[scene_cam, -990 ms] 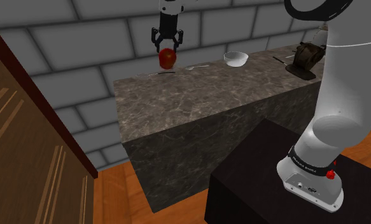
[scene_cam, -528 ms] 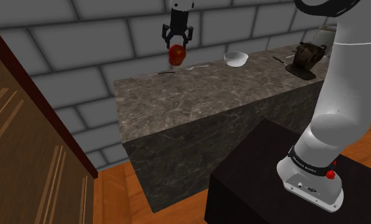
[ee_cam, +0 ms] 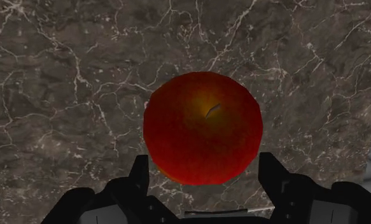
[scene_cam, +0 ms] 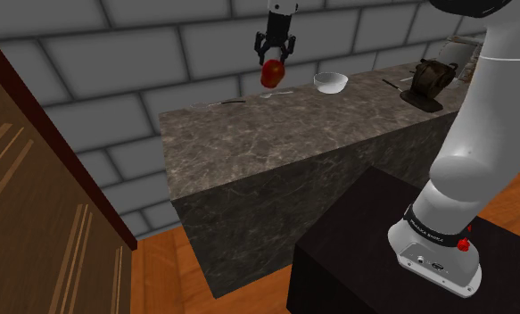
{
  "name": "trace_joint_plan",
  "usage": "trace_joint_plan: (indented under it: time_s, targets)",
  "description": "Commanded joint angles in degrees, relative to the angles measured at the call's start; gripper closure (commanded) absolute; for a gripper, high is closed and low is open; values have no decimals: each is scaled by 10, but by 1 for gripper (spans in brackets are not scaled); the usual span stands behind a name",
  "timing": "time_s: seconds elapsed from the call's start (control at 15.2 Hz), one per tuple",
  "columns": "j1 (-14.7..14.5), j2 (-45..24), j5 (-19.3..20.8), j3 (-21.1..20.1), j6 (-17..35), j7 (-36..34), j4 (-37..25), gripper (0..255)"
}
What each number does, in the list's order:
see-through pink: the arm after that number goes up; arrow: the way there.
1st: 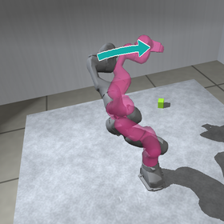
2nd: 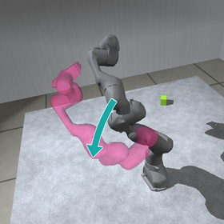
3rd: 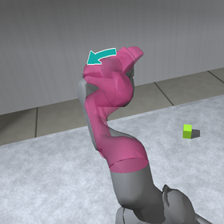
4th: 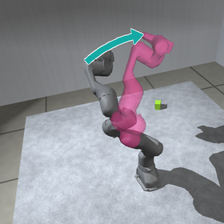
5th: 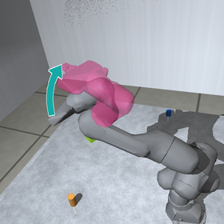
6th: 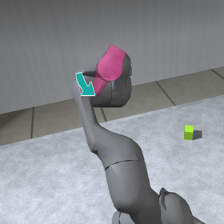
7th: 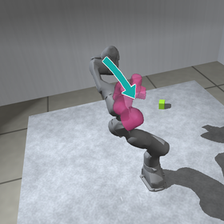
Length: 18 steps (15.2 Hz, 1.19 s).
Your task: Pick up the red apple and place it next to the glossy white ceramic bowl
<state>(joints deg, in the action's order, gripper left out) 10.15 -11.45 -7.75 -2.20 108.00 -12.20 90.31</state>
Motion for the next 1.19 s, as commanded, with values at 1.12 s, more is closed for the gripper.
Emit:
trace_joint_plan:
  time_s: [1.12]
  targets:
    - [152, -44, -42, 90, -39, 245, -44, 255]
